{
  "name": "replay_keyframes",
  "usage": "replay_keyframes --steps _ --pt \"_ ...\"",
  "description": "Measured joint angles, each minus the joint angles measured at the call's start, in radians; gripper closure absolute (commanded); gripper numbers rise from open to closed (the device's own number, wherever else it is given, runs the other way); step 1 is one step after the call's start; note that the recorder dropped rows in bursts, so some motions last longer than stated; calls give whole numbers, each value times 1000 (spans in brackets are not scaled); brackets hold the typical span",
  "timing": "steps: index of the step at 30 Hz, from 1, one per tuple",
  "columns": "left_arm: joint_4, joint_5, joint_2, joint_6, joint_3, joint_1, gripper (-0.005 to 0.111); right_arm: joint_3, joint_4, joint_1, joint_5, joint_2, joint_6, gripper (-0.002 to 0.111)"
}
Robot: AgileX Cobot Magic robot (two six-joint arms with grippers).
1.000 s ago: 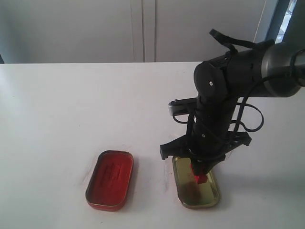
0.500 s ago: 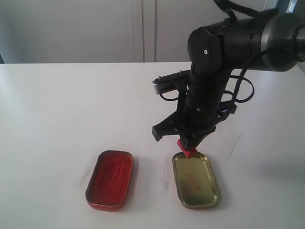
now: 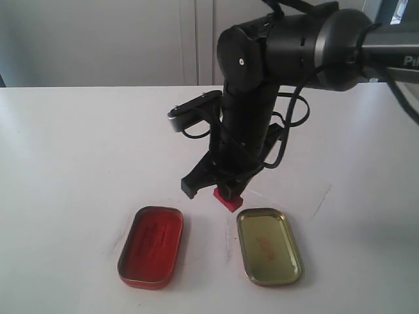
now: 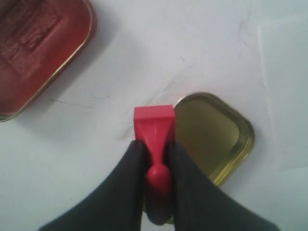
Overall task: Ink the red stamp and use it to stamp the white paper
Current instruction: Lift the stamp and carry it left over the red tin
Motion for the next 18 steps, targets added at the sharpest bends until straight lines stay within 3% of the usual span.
replay_keyframes --steps 18 --pt "0 0 0 0 0 0 107 -384 92 161 108 255 -308 108"
